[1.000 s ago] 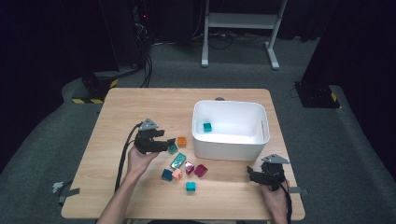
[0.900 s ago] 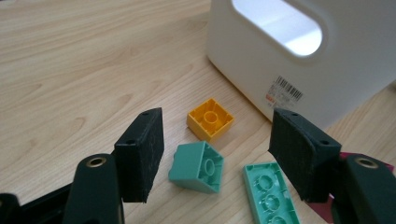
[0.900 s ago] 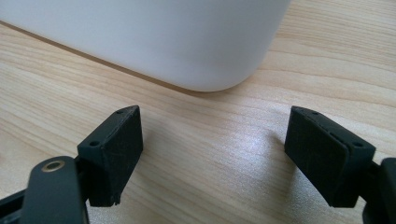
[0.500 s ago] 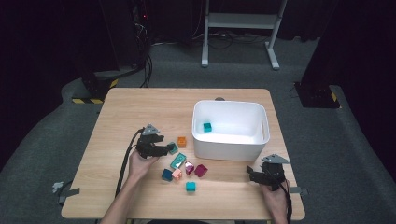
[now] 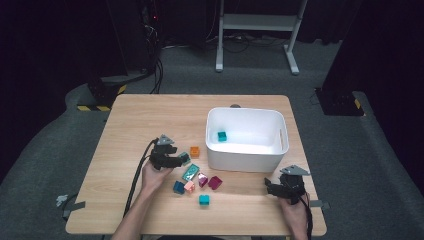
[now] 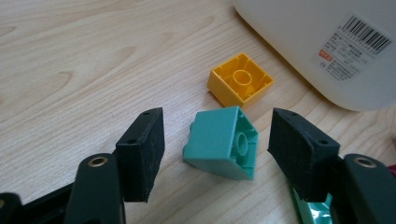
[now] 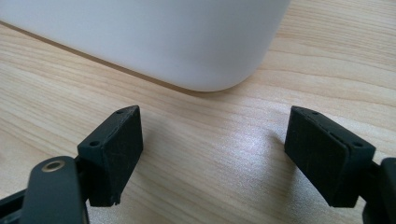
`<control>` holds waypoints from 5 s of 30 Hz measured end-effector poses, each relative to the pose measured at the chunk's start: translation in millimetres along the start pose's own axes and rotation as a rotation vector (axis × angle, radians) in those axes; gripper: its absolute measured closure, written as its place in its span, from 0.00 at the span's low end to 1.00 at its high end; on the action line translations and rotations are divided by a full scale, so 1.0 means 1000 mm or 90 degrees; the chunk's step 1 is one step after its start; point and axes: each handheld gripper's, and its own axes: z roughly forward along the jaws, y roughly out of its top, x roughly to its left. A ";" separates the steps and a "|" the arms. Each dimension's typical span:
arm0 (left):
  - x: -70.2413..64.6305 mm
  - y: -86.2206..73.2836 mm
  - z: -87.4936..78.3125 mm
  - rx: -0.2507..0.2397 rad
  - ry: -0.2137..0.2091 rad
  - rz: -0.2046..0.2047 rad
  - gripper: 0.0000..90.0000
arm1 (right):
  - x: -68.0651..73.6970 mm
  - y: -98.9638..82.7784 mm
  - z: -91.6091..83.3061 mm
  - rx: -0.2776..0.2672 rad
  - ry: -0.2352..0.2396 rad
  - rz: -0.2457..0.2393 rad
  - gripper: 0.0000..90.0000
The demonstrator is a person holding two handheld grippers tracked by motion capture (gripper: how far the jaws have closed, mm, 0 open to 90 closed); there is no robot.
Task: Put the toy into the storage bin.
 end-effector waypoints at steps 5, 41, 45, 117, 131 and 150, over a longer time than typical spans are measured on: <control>0.001 -0.002 0.006 0.015 0.006 0.001 0.41 | 0.000 0.000 0.000 0.000 0.000 0.000 0.21; 0.003 -0.011 0.002 -0.006 0.011 -0.005 0.63 | 0.000 0.000 0.000 0.001 0.000 0.000 0.21; 0.002 -0.010 -0.001 -0.009 0.008 -0.003 0.63 | 0.000 0.000 0.000 0.001 0.000 0.000 0.21; -0.060 0.127 -0.067 -0.102 -0.139 0.076 0.63 | 0.000 0.000 0.000 0.000 0.000 0.001 0.21; -0.077 0.149 -0.045 -0.097 -0.166 0.087 0.63 | 0.000 0.000 0.000 0.001 0.000 0.000 0.21; -0.088 0.158 -0.021 -0.086 -0.177 0.104 0.62 | 0.000 0.000 0.000 0.001 0.000 0.000 0.21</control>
